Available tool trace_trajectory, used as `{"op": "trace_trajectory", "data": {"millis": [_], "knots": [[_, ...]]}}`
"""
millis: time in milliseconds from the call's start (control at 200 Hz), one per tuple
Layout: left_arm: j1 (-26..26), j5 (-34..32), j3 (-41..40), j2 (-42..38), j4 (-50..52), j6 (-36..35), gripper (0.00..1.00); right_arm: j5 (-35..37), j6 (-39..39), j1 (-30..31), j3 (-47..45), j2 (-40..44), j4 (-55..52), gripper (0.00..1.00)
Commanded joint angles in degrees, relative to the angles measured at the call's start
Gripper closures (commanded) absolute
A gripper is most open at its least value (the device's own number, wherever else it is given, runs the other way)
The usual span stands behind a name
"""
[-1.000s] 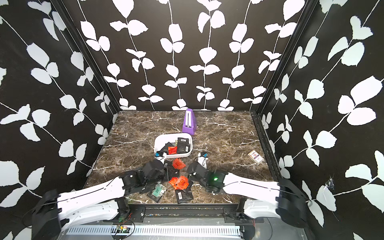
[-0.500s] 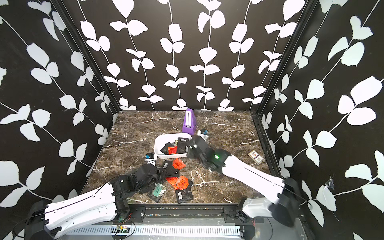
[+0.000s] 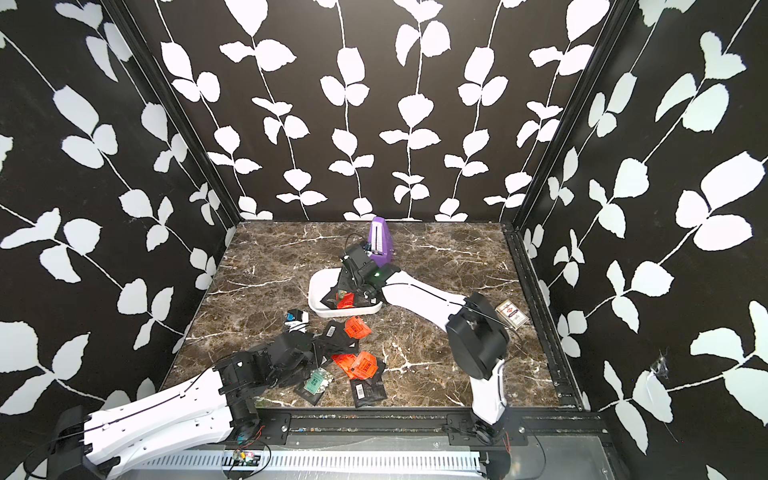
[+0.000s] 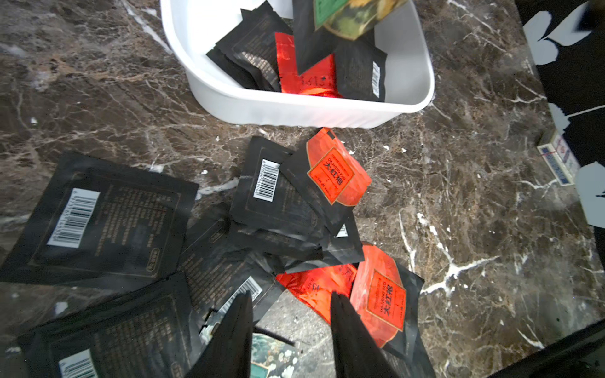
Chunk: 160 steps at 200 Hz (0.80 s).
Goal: Put the tea bags into the storage box
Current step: Place the tea bag in the storage box, then pick up the tea bag from the center of the board.
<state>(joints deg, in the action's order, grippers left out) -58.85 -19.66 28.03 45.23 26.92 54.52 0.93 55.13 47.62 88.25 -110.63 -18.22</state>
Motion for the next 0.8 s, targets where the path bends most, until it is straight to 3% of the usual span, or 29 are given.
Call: {"op": "trace_trajectory", "data": {"millis": [0, 135, 235, 410, 665, 795], "knots": [[-0.2, -2.1, 2.4, 0.3, 3.2, 1.5, 0.63, -2.0, 1.1, -2.3, 1.2, 0.1, -0.8, 0.87], [-0.2, -3.2, 4.9, 1.8, 5.7, 2.7, 0.62, -1.3, 0.1, -3.6, -2.4, 4.2, -3.9, 0.63], [-0.2, -2.7, 6.7, 3.5, 5.9, 1.6, 0.61, 1.1, -0.8, -3.9, -6.5, 9.8, -4.6, 0.51], [-0.2, -0.2, 9.1, 6.4, 5.7, 1.3, 0.61, 4.1, -1.4, -3.9, -15.5, 21.5, -6.1, 0.5], [0.0, 3.7, 10.1, 7.3, 1.6, 6.4, 0.62, 2.4, 2.1, -3.9, -31.1, 40.0, -8.4, 0.5], [-0.1, 4.5, 11.8, 7.8, 0.7, 5.8, 0.62, 1.6, 2.5, -3.9, -36.6, 47.7, -10.4, 0.51]]}}
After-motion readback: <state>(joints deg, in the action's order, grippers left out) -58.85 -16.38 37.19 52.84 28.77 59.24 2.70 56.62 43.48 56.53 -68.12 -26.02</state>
